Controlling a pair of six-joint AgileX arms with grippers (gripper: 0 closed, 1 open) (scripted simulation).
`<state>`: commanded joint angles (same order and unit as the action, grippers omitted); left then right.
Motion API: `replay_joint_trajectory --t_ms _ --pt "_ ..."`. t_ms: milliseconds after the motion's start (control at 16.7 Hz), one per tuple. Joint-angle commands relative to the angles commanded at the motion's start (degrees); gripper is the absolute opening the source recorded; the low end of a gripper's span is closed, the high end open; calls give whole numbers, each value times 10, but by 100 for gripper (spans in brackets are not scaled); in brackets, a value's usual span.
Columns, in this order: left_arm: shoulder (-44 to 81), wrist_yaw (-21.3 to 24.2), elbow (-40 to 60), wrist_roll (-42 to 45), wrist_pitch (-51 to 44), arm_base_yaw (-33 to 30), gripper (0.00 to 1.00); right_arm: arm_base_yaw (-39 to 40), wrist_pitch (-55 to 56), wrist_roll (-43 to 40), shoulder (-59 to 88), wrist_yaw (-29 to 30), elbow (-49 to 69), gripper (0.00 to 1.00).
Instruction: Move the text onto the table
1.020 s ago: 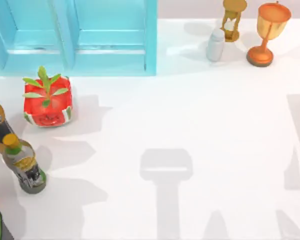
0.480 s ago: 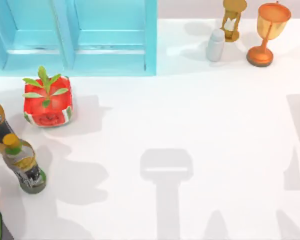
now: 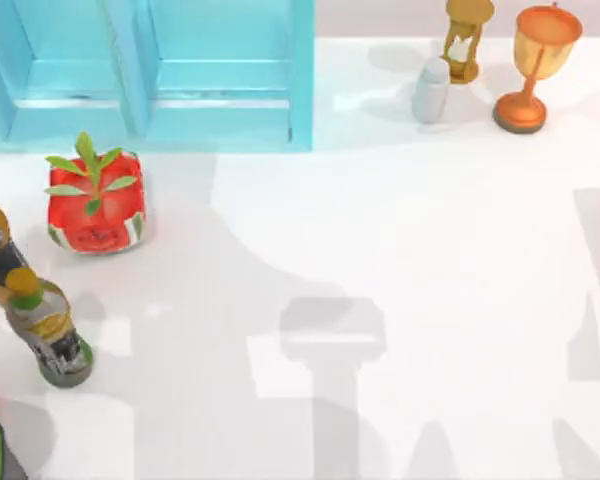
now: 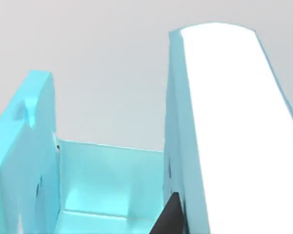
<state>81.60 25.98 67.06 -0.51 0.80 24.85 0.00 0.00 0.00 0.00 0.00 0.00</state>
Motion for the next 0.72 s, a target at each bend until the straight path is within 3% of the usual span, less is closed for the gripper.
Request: replay_joint_trajectory --t_ms 300,720 --pt "2 -156 -43 -258 153 -203 0 0 0 0 0 0 0 100" --pt "53 -421 -146 -666 327 -541 0 0 0 0 0 0 0 100"
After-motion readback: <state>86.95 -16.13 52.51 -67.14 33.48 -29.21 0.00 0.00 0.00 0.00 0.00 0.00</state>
